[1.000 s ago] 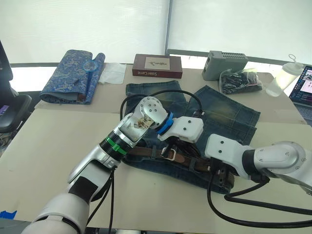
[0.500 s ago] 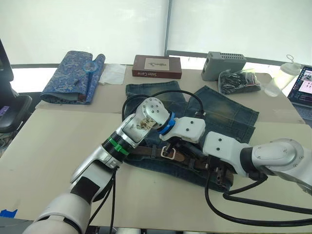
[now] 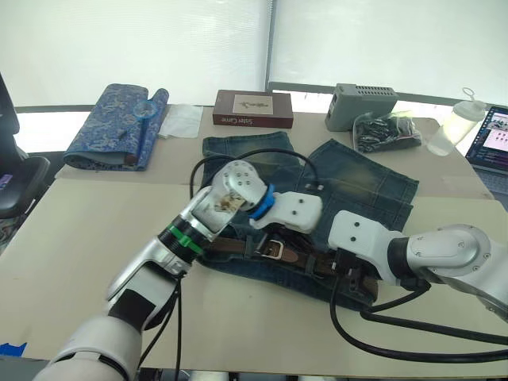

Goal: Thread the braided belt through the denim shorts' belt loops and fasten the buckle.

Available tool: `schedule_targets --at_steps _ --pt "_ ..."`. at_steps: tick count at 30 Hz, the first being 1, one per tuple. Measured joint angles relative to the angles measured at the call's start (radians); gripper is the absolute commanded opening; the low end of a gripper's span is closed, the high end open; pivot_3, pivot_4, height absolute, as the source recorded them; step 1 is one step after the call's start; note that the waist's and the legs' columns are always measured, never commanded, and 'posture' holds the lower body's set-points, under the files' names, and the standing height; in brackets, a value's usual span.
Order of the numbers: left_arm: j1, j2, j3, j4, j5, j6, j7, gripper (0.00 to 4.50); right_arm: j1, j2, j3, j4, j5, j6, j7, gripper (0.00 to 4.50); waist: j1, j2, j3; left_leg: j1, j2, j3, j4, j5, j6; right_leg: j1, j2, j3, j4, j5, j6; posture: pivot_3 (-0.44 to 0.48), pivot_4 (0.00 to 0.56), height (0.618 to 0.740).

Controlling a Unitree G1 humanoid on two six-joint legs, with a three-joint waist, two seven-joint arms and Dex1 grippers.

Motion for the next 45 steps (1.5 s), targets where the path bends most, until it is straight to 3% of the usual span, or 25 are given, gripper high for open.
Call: schedule_targets --at_steps 10,15,20,24,28,34,45 --pt "0.213 0.103 0.15 -0.062 0.011 -0.097 0.177 0.0 0.231 0.107 0.109 0.023 -0.258 -0.165 -0.147 2.24 -0.005 0.0 0.0 0.0 0.0 0.002 0.001 0.0 0.0 0.0 0.0 0.0 0.0 0.0 0.0 0.0 0.15 0.74" --pt "0.248 0.123 0.166 -0.076 0.017 -0.186 0.22 0.0 0.248 0.115 0.154 0.028 -0.342 -0.206 -0.151 2.24 -0.007 0.0 0.0 0.0 0.0 0.001 0.001 0.001 -0.001 0.0 0.0 0.0 0.001 0.0 0.0 0.0 0.15 0.74" --pt "0.27 0.148 0.179 -0.052 0.046 -0.378 0.276 0.0 0.253 0.122 0.19 0.044 -0.398 -0.244 -0.133 2.24 -0.009 0.0 0.0 0.0 0.0 0.001 0.0 0.001 -0.001 0.0 0.0 0.0 0.001 0.0 0.0 0.0 0.15 0.74" --pt "0.271 0.157 0.197 0.001 0.078 -0.549 0.344 0.0 0.239 0.254 0.185 0.061 -0.409 -0.279 -0.127 2.24 -0.011 0.0 0.0 0.0 0.0 0.001 0.0 0.001 -0.001 0.0 0.0 0.0 0.001 0.0 0.0 0.0 0.15 0.74" --pt "0.284 0.174 0.201 0.045 0.093 -0.639 0.373 0.0 0.198 0.254 0.248 0.125 -0.482 -0.355 -0.086 2.24 -0.015 0.0 0.0 0.0 -0.001 0.002 0.001 0.001 -0.001 0.0 0.0 0.0 0.0 0.0 0.0 0.0 0.15 0.74" --pt "0.302 0.184 0.201 0.072 0.09 -0.644 0.373 0.0 0.171 0.261 0.353 0.246 -0.61 -0.45 -0.038 2.24 -0.017 0.0 0.0 0.0 0.0 0.003 0.001 0.001 -0.001 0.0 0.0 0.0 0.001 0.0 0.0 0.0 0.15 0.74" --pt "0.306 0.196 0.201 0.066 0.082 -0.627 0.362 0.0 0.17 0.323 0.355 0.265 -0.694 -0.468 0.015 2.24 -0.019 0.0 0.0 0.0 0.0 0.003 0.001 0.001 -0.002 0.0 0.001 0.0 0.001 0.0 0.0 0.0 0.15 0.74"
